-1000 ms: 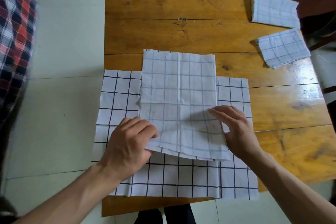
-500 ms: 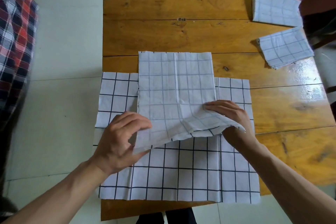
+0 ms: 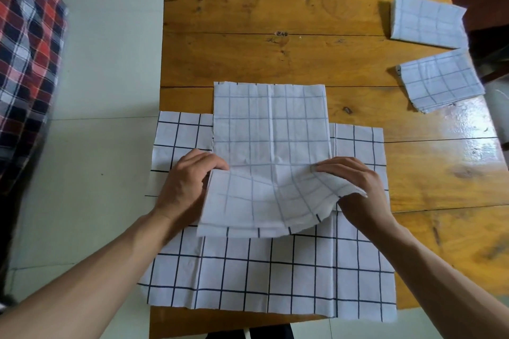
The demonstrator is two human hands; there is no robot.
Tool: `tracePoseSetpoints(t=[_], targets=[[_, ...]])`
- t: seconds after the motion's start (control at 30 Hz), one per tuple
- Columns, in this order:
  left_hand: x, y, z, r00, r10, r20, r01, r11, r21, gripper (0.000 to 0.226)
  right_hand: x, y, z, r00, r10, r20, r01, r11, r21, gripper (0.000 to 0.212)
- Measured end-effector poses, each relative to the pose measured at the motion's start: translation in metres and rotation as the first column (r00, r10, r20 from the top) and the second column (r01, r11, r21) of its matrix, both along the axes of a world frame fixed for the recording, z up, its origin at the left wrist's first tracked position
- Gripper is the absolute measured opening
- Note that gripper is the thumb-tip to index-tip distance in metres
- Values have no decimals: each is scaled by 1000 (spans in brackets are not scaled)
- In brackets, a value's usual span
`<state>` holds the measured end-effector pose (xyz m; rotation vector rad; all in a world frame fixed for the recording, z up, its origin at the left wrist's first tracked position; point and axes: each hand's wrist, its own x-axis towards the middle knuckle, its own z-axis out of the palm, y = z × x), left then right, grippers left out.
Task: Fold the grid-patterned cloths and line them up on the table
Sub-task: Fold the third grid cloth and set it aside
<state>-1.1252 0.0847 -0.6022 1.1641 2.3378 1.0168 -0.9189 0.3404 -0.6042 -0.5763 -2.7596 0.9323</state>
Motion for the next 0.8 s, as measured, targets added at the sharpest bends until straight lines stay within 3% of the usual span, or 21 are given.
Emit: tracePoseSetpoints(t=[0.07,0.17,0.23,0.4,0.5,0.63,0.73,0.8], targets=[[-3,0,3,997,-12,74,13,1000,-14,18,-5,-1,0,999,-44,-4,44,999,9,30],[-5,6,-3,999,50,10,-49,997,-60,15,-10,-2,3,994,-106,6,106,992,67,9],[-5,12,-7,989,138,-59,-143,986,-86,21,-11,0,2,986,-169,17,166,982,93,18],[-10,22,-8,965,257,50,-252,963,-90,23,-17,5,4,978,-210,18,210,978,8,25],[-13,27,-10,960,278,26,-274,956,-101,27,-25,9,3,960,-268,75,270,963,-14,32],[-11,33,-11,940,339,-21,-339,933,-124,20,-36,15,4,932,-339,131,350,933,-78,18],[-10,36,-10,904,427,-1,-424,898,-120,47,-43,19,8,918,-347,193,360,932,-37,18],[-9,39,-8,896,444,2,-441,889,-123,50,-47,21,8,904,-356,236,372,928,-24,20]])
